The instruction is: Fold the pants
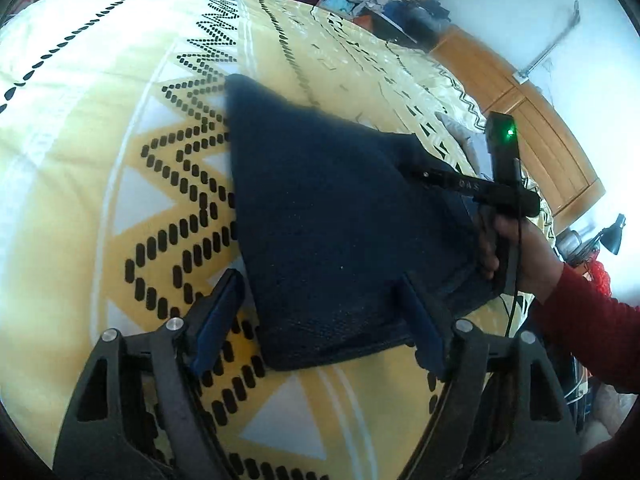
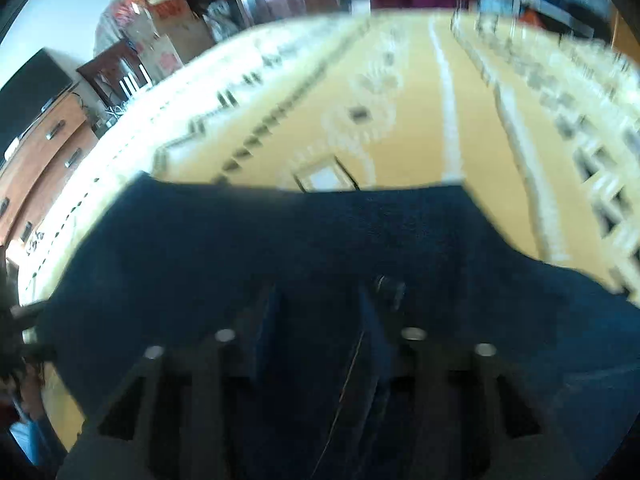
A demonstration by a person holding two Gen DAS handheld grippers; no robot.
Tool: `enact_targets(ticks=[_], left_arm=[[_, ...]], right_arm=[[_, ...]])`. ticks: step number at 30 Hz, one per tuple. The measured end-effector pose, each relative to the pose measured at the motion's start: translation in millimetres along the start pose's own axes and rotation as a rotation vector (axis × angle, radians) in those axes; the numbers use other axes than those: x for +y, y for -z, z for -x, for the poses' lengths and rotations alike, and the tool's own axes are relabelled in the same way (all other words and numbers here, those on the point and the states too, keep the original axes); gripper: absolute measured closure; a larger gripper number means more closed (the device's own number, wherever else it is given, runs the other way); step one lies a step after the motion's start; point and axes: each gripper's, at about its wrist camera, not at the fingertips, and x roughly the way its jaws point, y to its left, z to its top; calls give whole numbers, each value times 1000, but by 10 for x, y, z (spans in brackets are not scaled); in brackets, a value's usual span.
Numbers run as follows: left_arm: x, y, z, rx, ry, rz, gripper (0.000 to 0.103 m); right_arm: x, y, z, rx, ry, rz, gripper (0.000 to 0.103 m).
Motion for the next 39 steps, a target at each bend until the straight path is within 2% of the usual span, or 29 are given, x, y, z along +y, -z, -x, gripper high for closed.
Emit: enact_targets(ticks=[2, 4, 5, 8, 11, 13, 14, 16, 17, 19, 21, 22, 23, 27, 29, 32, 34, 36, 39], left_arm=[[-13, 28, 1, 7, -7, -12, 24], [10, 36, 23, 3, 3, -10, 24], [22, 39, 23, -2, 12, -5, 24], [51, 25, 15, -11, 32, 5, 24], [57, 33, 13, -21, 34, 2, 24], [54, 36, 21, -28, 33, 5, 24], [50, 38, 35, -35, 30, 7, 25], [38, 53, 95, -57, 24, 12, 25], [37, 66, 142, -77, 18, 16, 26], [67, 89, 224, -111, 22, 40, 26], [101, 117, 307, -141, 28, 65, 27], [111, 134, 336, -152, 32, 69, 27], [117, 150, 342, -152, 36, 68, 27], [109, 187, 250, -114, 22, 39, 27], [116, 180, 258, -113, 36, 46, 27], [154, 136, 315, -115, 54, 77, 27], [194, 97, 467, -155, 65, 97, 27], [281, 42, 713, -227, 55, 123, 27], [489, -66, 1003, -312, 11, 173, 27]], right_arm=[[-54, -61, -38, 15, -14, -28, 74], [-39, -78, 24, 18, 28, -24, 77], [11, -69, 122, -6, 45, -13, 76], [192, 210, 426, -78, 21, 35, 75], [317, 743, 427, -24, 80, 87, 75], [438, 995, 531, -83, 137, 156, 74], [529, 1044, 568, -72, 187, 198, 72], [624, 947, 629, -49, 212, 203, 66], [696, 835, 679, -61, 182, 200, 66], [924, 538, 731, -94, 67, 225, 67], [1264, 171, 581, -96, -67, 254, 79], [1386, 31, 484, -87, -132, 256, 95], [1545, -154, 282, -55, -186, 265, 99], [1991, -577, -465, 42, -199, 318, 101], [2039, -716, -883, 99, -143, 317, 103], [1916, -816, -1104, 132, -136, 242, 103], [1946, -833, -963, 103, -124, 238, 103], [2042, -704, -616, 37, -185, 259, 103], [2213, -221, -155, 5, -243, 308, 103]])
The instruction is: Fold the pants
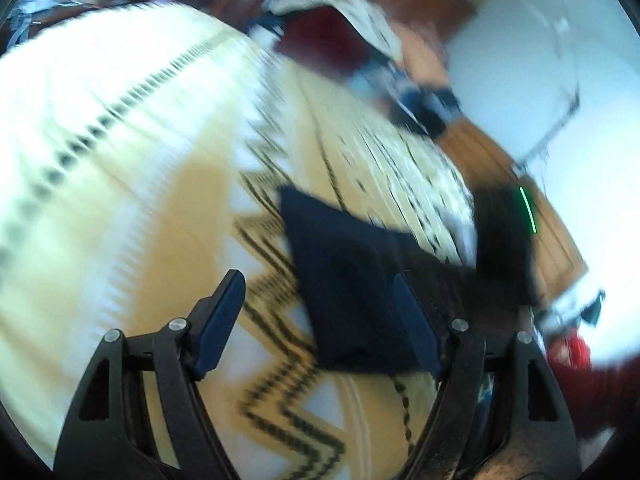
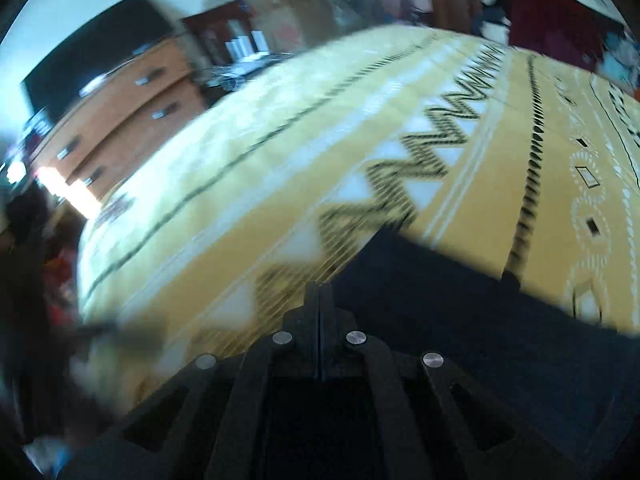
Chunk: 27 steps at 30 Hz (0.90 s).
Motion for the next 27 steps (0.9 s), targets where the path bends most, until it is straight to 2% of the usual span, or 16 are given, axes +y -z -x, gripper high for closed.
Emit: enact_targets(ticks=[2, 3, 4, 7, 9, 12, 14, 15, 17, 20, 27], left_arm=[[67, -98, 21, -14, -26, -9, 27], [72, -168, -22, -10, -45, -21, 27], [63, -215, -72, -2, -43, -25, 27], [-5, -352, -341, 66, -23, -48, 26], [1, -395, -589, 149, 26, -54, 25], [47, -315, -837, 267, 51, -48, 25], [67, -284, -1031, 324, 22, -54, 26], [65, -268, -1126, 357, 17, -62, 26], [35, -260, -1278, 393, 18, -76, 25], [-27, -298, -1402, 423, 58, -86, 21], [-134, -373, -1612, 400, -21, -161, 21]], right_arm=[[263, 363, -35, 59, -44, 7, 102], [395, 557, -111, 97, -9, 36, 102], [455, 690, -129, 84, 42, 54, 102], [451, 714, 132, 19, 74, -15, 101], [515, 781, 444, -73, 145, 23, 101], [685, 1116, 584, -62, 333, 169, 101], [785, 1362, 502, -5, 451, 276, 93], [837, 1460, 438, 15, 478, 314, 90], [918, 1592, 375, 25, 526, 386, 72], [998, 1595, 286, -18, 631, 479, 56], [963, 1210, -104, -47, 614, 464, 58]])
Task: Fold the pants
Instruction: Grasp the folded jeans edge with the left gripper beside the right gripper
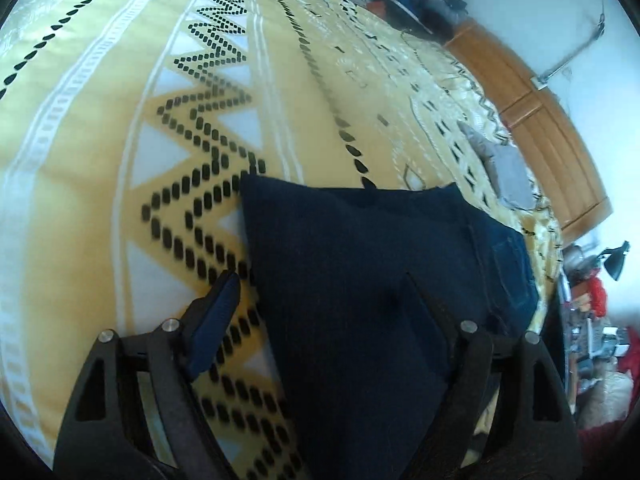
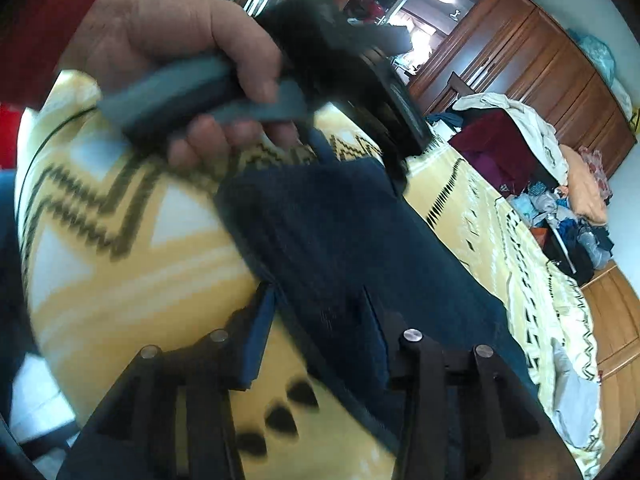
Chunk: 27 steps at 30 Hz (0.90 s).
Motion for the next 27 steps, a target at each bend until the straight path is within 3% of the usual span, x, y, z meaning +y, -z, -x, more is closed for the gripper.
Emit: enact_targets(ticks=[6, 13, 20, 27], left_arm=[[-34, -20, -26, -24, -118, -66, 21], [-58, -42, -67, -26, -135, -77, 20], [-62, -44, -86, -25, -126, -74, 20], [43, -54, -46, -19, -38, -41, 19]], right_arm=[[-12, -196, -186, -6, -30, -34, 58], [10, -128, -104, 4, -50, -75, 57], [26, -98, -51, 8, -52, -72, 57], [29, -56, 36, 5, -52, -68, 56]])
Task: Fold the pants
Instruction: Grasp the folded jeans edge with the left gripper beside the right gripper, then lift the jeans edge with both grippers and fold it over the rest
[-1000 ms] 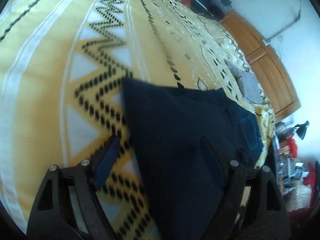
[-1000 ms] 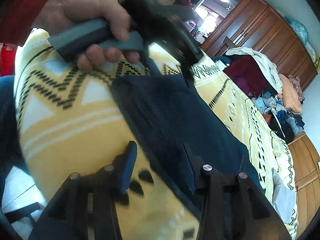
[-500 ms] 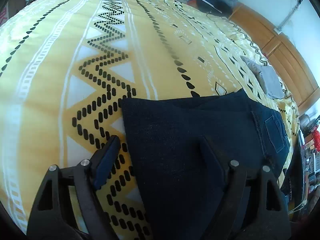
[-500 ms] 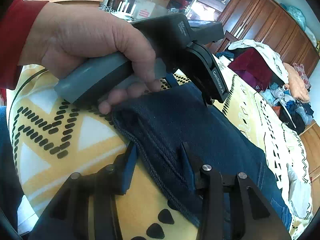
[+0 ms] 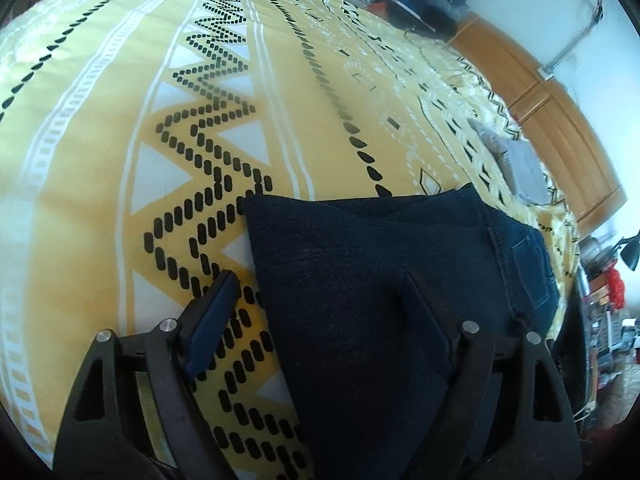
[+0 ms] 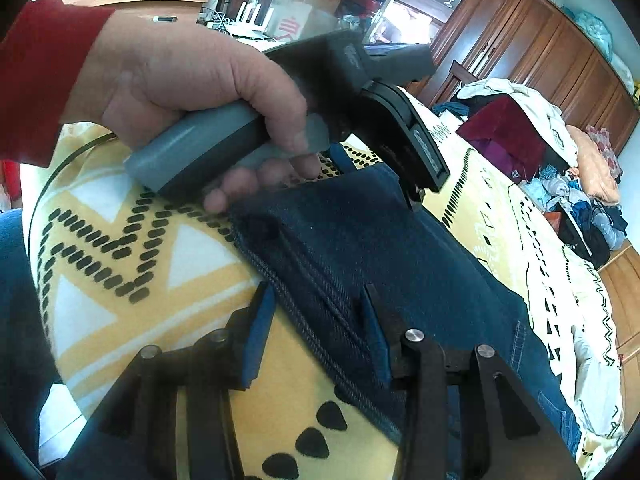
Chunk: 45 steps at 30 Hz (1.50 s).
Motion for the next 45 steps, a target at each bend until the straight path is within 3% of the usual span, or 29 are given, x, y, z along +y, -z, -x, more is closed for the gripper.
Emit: enact_targets(ticks=[9, 16, 17, 19, 20, 21, 24, 26, 27, 31, 35, 40, 42, 45], left_arm=[[-31, -65, -89, 47, 25, -42, 19], [40, -151, -167, 51, 99, -20, 21], [47, -158, -171, 50, 101, -20, 28], [89, -172, -181, 48, 107, 2, 52], [138, -182, -185, 48, 113, 25, 70], [199, -188, -185, 45, 133, 56, 76], [212, -179, -149, 32, 150, 55, 82], [157, -191, -93, 18, 147, 30, 85], [155, -206, -39, 4, 163, 34, 86], [236, -271, 213, -46, 238, 58, 88], [447, -221, 615, -103, 232, 85, 88], [848, 30, 1249, -194, 182, 186, 89], [772, 21, 1323, -210, 176, 182, 89], [330, -146, 1379, -258, 211, 117, 89]], right_arm=[[22, -38, -80, 9, -3, 8, 56], [75, -152, -215, 11, 25, 8, 56], [75, -160, -229, 13, 27, -1, 56], [57, -172, -246, 18, 20, -21, 56], [46, -175, -251, 21, 13, -29, 56], [20, -177, -260, 29, 0, -41, 56], [-80, -210, -304, 66, -68, -98, 66], [-160, -263, -311, 84, -96, -139, 82], [-213, -304, -291, 87, -111, -167, 83], [-225, -452, -163, 81, -116, -204, 84], [-24, -679, -21, 55, -132, -203, 83], [363, -1077, 291, -63, -270, -214, 84], [370, -1149, 401, -101, -313, -239, 84], [107, -1095, 596, -153, -361, -323, 84]])
